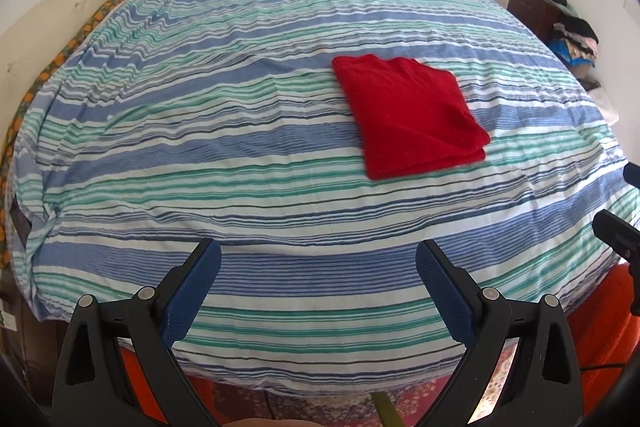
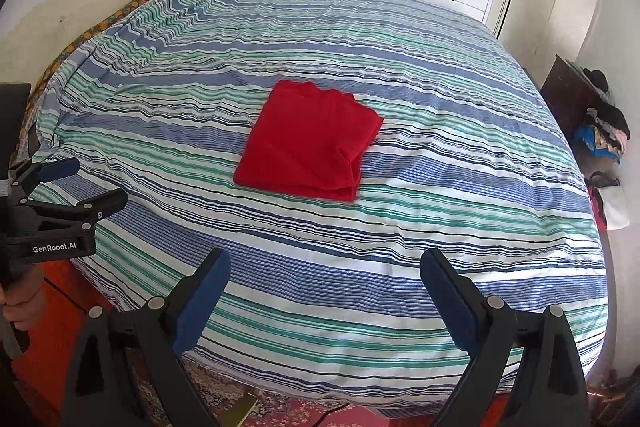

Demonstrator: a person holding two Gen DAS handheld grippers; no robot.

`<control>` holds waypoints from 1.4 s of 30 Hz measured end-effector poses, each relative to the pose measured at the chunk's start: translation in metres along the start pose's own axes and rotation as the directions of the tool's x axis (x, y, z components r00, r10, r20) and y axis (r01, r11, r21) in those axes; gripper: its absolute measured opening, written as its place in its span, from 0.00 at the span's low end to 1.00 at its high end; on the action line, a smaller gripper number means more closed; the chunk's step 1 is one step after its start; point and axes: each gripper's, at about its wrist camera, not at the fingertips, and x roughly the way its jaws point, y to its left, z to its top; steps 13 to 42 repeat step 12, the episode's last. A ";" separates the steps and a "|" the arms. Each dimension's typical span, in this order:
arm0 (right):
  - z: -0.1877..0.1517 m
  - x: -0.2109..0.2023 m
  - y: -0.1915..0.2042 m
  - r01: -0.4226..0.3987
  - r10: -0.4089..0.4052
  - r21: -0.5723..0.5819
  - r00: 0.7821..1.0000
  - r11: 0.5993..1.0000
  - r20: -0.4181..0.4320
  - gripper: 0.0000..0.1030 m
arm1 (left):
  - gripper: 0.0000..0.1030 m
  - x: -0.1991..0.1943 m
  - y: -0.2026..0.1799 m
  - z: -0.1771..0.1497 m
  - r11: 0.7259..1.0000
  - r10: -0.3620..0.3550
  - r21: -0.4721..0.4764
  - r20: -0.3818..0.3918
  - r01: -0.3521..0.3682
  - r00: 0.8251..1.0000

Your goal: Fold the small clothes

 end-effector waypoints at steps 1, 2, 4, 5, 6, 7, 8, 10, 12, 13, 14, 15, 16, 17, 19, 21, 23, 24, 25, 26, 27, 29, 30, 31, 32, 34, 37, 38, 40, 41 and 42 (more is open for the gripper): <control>0.000 0.000 0.000 0.003 -0.003 -0.001 1.000 1.000 -0.002 0.92 | 0.95 -0.001 0.000 0.000 1.000 -0.005 0.002 -0.001 0.005 1.000; -0.001 0.001 0.000 0.008 -0.008 -0.002 1.000 1.000 -0.004 0.92 | 0.95 -0.002 -0.001 0.001 1.000 -0.009 0.005 0.000 0.009 1.000; -0.001 0.001 0.001 0.013 -0.013 -0.002 1.000 1.000 -0.006 0.92 | 0.95 -0.004 -0.002 0.001 1.000 -0.016 0.010 0.006 0.016 1.000; -0.001 0.002 0.001 0.014 -0.014 -0.002 1.000 1.000 -0.008 0.92 | 0.95 -0.005 -0.002 0.001 1.000 -0.022 0.012 0.009 0.022 1.000; -0.001 0.003 0.001 0.014 -0.014 -0.002 1.000 1.000 -0.010 0.92 | 0.95 -0.006 -0.001 0.002 0.999 -0.031 0.011 0.010 0.031 0.999; -0.001 0.003 0.002 0.013 -0.013 -0.002 1.000 1.000 -0.011 0.92 | 0.96 -0.007 -0.001 0.002 0.999 -0.039 0.005 0.014 0.039 0.999; -0.001 0.004 0.002 0.013 -0.013 -0.003 1.000 1.000 -0.011 0.92 | 0.96 -0.008 0.001 0.002 0.999 -0.043 -0.006 0.022 0.044 0.999; 0.000 0.004 0.002 0.011 -0.011 -0.006 1.000 1.000 -0.009 0.92 | 0.96 -0.010 0.002 0.001 0.999 -0.036 -0.017 0.040 0.037 0.999; 0.001 0.005 0.002 0.008 -0.008 -0.006 1.000 1.000 -0.009 0.92 | 0.96 -0.008 0.000 0.003 1.000 -0.023 -0.005 0.039 0.024 0.999; 0.001 0.005 0.002 0.008 -0.008 -0.006 1.000 1.000 -0.009 0.92 | 0.96 -0.008 0.000 0.003 1.000 -0.023 -0.005 0.039 0.024 0.999; 0.001 0.005 0.002 0.008 -0.008 -0.006 1.000 1.000 -0.009 0.92 | 0.96 -0.008 0.000 0.003 1.000 -0.023 -0.005 0.039 0.024 0.999; 0.001 0.005 0.002 0.008 -0.008 -0.006 1.000 1.000 -0.009 0.92 | 0.96 -0.008 0.000 0.003 1.000 -0.023 -0.005 0.039 0.024 0.999; 0.001 0.005 0.002 0.008 -0.008 -0.006 1.000 1.000 -0.009 0.92 | 0.96 -0.008 0.000 0.003 1.000 -0.023 -0.005 0.039 0.024 0.999; 0.001 0.005 0.002 0.008 -0.008 -0.006 1.000 1.000 -0.009 0.92 | 0.96 -0.008 0.000 0.003 1.000 -0.023 -0.005 0.039 0.024 0.999; 0.001 0.005 0.002 0.008 -0.008 -0.006 1.000 1.000 -0.009 0.92 | 0.96 -0.008 0.000 0.003 1.000 -0.023 -0.005 0.039 0.024 0.999; 0.001 0.005 0.002 0.008 -0.008 -0.006 1.000 1.000 -0.009 0.92 | 0.96 -0.008 0.000 0.003 1.000 -0.023 -0.005 0.039 0.024 0.999; 0.001 0.005 0.002 0.008 -0.008 -0.006 1.000 1.000 -0.009 0.92 | 0.96 -0.008 0.000 0.003 1.000 -0.023 -0.005 0.039 0.024 0.999; 0.001 0.005 0.002 0.008 -0.008 -0.006 1.000 1.000 -0.009 0.92 | 0.96 -0.008 0.000 0.003 1.000 -0.023 -0.005 0.039 0.024 0.999; 0.001 0.005 0.002 0.008 -0.008 -0.006 1.000 1.000 -0.009 0.92 | 0.96 -0.008 0.000 0.003 1.000 -0.023 -0.005 0.039 0.024 0.999; 0.001 0.005 0.002 0.008 -0.008 -0.006 1.000 1.000 -0.009 0.92 | 0.96 -0.008 0.000 0.003 1.000 -0.023 -0.005 0.039 0.024 0.999; 0.001 0.005 0.002 0.008 -0.008 -0.006 1.000 1.000 -0.009 0.92 | 0.96 -0.008 0.000 0.003 1.000 -0.023 -0.005 0.039 0.024 0.999; 0.001 0.005 0.002 0.008 -0.008 -0.006 1.000 1.000 -0.009 0.92 | 0.96 -0.008 0.000 0.003 1.000 -0.023 -0.005 0.039 0.024 0.999; 0.001 0.005 0.002 0.008 -0.008 -0.006 1.000 1.000 -0.009 0.92 | 0.96 -0.008 0.000 0.003 1.000 -0.023 -0.005 0.039 0.024 0.999; 0.001 0.005 0.002 0.008 -0.008 -0.006 1.000 1.000 -0.009 0.92 | 0.96 -0.008 0.000 0.003 1.000 -0.023 -0.005 0.039 0.024 0.999; 0.001 0.005 0.002 0.008 -0.008 -0.006 1.000 1.000 -0.009 0.92 | 0.96 -0.008 0.000 0.003 1.000 -0.023 -0.005 0.039 0.024 0.999; 0.001 0.005 0.002 0.008 -0.008 -0.006 1.000 1.000 -0.009 0.92 | 0.96 -0.008 0.000 0.003 1.000 -0.023 -0.005 0.039 0.024 0.999; 0.001 0.005 0.002 0.008 -0.008 -0.006 1.000 1.000 -0.009 0.92 | 0.96 -0.008 0.000 0.003 1.000 -0.023 -0.005 0.039 0.024 0.999; 0.001 0.005 0.002 0.008 -0.008 -0.006 1.000 1.000 -0.009 0.92 | 0.96 -0.008 0.000 0.003 1.000 -0.023 -0.005 0.039 0.024 0.999; 0.001 0.005 0.002 0.008 -0.008 -0.006 1.000 1.000 -0.009 0.92 | 0.96 -0.008 0.000 0.003 1.000 -0.023 -0.005 0.039 0.024 0.999; 0.001 0.005 0.002 0.008 -0.008 -0.006 1.000 1.000 -0.009 0.92 | 0.96 -0.008 0.000 0.003 1.000 -0.023 -0.005 0.039 0.024 0.999; 0.001 0.005 0.002 0.008 -0.008 -0.006 1.000 1.000 -0.009 0.92 | 0.96 -0.008 0.000 0.003 1.000 -0.023 -0.005 0.039 0.024 0.999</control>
